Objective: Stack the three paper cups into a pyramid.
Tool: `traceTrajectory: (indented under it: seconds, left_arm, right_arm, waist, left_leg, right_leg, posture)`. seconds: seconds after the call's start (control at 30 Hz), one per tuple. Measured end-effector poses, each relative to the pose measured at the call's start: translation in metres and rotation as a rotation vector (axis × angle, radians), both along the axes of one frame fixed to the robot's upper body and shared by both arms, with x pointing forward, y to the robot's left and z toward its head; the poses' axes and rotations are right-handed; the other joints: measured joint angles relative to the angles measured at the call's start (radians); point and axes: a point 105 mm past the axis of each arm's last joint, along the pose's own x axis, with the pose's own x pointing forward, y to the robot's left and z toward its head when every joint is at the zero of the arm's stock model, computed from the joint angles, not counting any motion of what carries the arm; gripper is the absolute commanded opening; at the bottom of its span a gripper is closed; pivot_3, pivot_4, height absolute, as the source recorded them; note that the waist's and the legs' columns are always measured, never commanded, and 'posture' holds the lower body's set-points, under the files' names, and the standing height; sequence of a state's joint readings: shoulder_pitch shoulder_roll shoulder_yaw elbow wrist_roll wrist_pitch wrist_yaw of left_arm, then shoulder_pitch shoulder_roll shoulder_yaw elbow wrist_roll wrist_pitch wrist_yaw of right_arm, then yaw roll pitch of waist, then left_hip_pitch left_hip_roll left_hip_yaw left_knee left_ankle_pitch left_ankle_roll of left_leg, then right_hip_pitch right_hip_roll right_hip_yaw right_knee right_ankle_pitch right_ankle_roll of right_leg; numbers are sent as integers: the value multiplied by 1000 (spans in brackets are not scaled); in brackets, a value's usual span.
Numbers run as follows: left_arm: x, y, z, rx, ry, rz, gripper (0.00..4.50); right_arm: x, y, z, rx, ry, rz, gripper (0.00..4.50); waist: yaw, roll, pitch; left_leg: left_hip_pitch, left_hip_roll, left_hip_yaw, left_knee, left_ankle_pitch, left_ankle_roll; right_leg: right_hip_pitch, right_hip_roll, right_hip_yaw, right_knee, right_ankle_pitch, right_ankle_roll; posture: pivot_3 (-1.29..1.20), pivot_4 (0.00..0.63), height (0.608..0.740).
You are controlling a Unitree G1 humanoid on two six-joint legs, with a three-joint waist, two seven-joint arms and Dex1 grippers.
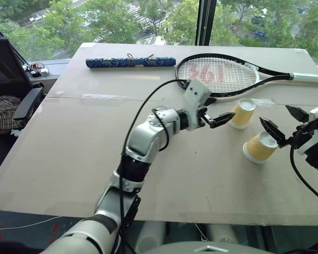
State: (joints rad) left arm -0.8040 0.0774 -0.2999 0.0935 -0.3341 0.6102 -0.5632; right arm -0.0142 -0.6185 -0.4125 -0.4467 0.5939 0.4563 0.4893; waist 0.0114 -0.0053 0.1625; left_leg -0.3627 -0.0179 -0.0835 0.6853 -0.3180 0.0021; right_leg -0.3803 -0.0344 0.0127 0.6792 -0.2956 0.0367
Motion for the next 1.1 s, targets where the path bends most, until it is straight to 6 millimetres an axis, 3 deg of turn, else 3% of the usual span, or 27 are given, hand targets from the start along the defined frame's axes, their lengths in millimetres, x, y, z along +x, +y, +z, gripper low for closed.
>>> traceTrajectory:
  seconds: [0.2, 0.3, 0.4, 0.47, 0.63, 0.8, 0.87, 0.97, 1.1]
  left_arm:
    - [27, -35, -2, 60, -46, 8, 4456]
    - [35, -52, -17, 110, -36, -7, 4456]
    - [38, -59, -26, 127, -30, -16, 4456]
    - [40, -60, -29, 139, -44, -23, 4456]
    - [43, -54, -35, 137, -34, -28, 4456]
    - [40, -46, -18, 78, -67, -74, 4456]
    - [35, -35, -12, 44, -87, -92, 4456]
    - [19, -4, 3, -75, -40, -117, 4456]
    - [4, 31, 22, -111, -73, -89, 4456]
  right_arm:
    - [-5, -12, 0, 21, -18, -95, 4500]
    - [-20, -19, 1, 25, -30, -143, 4500]
    - [-35, -30, 6, 24, -54, -185, 4500]
    - [-47, -29, 0, 17, -40, -183, 4500]
    - [-61, -19, -6, 25, -18, -153, 4500]
    - [-63, -14, -4, 22, -23, -141, 4500]
    - [-62, -12, -1, 26, -31, -125, 4500]
    - [-53, -5, 11, 44, -65, -68, 4500]
    - [-41, 6, 16, 66, -66, 8, 4500]
  waist:
    - [3, 0, 0]
    - [2, 0, 0]
    - [-3, -1, 0]
    - [-4, 0, 0]
    - [-15, 0, 0]
    - [-21, 0, 0]
    - [-27, 0, 0]
    - [-30, 1, 0]
    - [-25, 2, -1]
  left_leg:
    - [-1, -2, 0, -1, 0, 0]
    - [-4, -4, 0, -1, 0, 1]
    - [-3, -4, 2, -1, -1, 1]
    - [-2, -4, 1, -2, -1, 1]
    - [-1, -5, 0, -2, -1, 2]
    - [-1, -5, 0, -2, 0, 2]
    - [0, -4, -1, -2, 0, 2]
    - [0, -3, -3, -2, 0, 1]
    - [0, -3, -4, -2, 0, 1]
  right_leg:
    - [-1, 1, -1, -1, 0, 0]
    - [-3, 0, 0, -1, 0, 1]
    - [-3, 0, 3, -1, -1, 1]
    - [-4, 1, 2, -1, -1, 1]
    - [-4, 1, 3, 1, 0, 2]
    - [-3, 0, 4, 1, 0, 3]
    - [-4, 0, 6, 1, 0, 3]
    - [-5, -1, 9, 1, 1, 3]
    - [-6, -1, 9, 2, 1, 3]
  posture:
    - [0, 150, 740]
    - [0, 150, 740]
    - [0, 150, 740]
    - [0, 150, 740]
    - [0, 150, 740]
    - [0, 150, 740]
    - [0, 150, 740]
    - [0, 150, 740]
    - [0, 150, 740]
